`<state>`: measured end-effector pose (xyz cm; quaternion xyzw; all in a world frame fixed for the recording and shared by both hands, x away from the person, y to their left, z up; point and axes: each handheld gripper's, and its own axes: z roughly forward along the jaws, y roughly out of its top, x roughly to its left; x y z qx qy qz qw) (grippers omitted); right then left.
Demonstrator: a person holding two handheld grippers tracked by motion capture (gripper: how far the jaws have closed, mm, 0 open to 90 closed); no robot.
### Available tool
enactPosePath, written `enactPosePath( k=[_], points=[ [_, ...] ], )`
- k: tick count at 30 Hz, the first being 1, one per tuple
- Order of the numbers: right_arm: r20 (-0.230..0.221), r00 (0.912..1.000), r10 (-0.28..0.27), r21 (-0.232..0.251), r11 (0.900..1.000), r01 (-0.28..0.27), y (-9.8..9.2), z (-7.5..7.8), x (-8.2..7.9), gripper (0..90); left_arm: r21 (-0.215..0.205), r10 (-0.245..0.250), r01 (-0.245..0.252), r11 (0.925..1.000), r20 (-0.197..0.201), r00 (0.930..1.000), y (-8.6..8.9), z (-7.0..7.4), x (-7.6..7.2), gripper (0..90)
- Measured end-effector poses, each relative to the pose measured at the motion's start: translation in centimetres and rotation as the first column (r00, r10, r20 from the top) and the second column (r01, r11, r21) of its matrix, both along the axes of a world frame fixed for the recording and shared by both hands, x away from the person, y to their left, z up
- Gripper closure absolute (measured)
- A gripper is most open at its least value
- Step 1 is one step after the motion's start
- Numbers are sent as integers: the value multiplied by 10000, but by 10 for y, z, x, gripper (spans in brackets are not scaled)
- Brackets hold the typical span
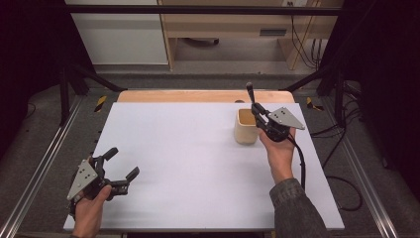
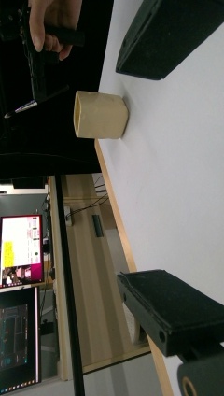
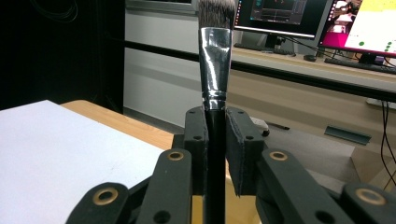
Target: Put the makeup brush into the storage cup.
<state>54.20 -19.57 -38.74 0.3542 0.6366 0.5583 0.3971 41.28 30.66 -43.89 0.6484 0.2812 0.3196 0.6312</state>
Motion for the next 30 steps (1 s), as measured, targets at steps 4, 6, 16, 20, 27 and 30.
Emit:
enactPosePath(
  k=[4,6,16,20,27,30],
  points=[
    [34,10000,27,-21,10000,-27,0,-1,1,793,7,-14,14,10000,6,10000,0,0,0,12],
    [47,10000,17,-9,10000,-17,0,-2,1,793,19,-25,25,10000,12,10000,0,0,0,12],
    [12,10000,-28,177,9998,28,-1,-6,8,793,58,-115,115,9999,-1,9999,-2,-1,0,12],
    [-30,10000,-3,193,9998,4,1,-8,10,793,106,-123,123,9999,-30,9999,-2,-1,1,12],
    [-11,10000,-42,182,9998,42,3,-12,14,793,134,-151,151,9998,-41,9999,-2,-1,1,12],
    [-10,10000,-50,180,9998,50,3,-12,15,793,135,-160,161,9998,-51,9999,-2,-1,1,12]
  ],
)
